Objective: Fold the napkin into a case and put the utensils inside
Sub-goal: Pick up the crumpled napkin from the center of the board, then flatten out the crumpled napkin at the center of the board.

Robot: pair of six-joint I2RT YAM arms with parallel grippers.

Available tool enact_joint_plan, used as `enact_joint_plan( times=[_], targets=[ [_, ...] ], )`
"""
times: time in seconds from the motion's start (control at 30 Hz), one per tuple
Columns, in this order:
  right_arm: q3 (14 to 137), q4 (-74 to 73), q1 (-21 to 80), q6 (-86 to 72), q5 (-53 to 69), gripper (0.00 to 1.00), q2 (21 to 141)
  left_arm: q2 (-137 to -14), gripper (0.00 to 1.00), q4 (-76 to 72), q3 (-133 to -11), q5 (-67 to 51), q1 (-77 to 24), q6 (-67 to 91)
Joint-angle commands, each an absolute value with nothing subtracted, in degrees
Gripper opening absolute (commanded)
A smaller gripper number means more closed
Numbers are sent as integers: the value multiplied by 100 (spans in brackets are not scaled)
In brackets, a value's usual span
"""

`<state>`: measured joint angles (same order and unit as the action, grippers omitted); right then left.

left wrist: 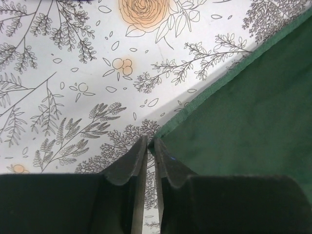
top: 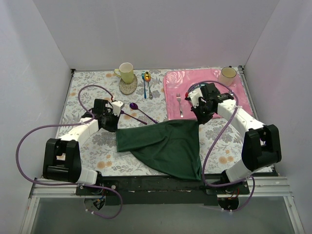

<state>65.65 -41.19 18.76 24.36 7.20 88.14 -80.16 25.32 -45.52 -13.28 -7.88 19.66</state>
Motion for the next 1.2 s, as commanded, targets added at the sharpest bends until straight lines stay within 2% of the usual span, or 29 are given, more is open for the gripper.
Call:
enact_joint_plan(
  times=[0.0,0.03,0.1,0.2,0.97,1.17],
  targets=[
    [6899,-4298,1872,2435,1002,1,8956,-7998,18,2478,-4623,-1528,-765,2249],
    [6926,-4324,1872,2435,1019,1,8991,-7955,28,2531,-4623,-1616,-765,2276],
    [6917,-4333,1872,2435,1081,1,9018,-7910,40,2531,-4570,-1661,-765,2373],
    [6873,-4342,1881,2452,1099,1,9018,-7963,46,2444,-4535,-1539,-765,2408],
    [6803,-4315,1881,2479,1055,1,9009,-8332,41,1995,-3938,-985,-1037,2136],
    [6864,-4342,1872,2496,1037,1,9035,-8297,32,1872,-3692,-598,-1388,2039]
  ],
)
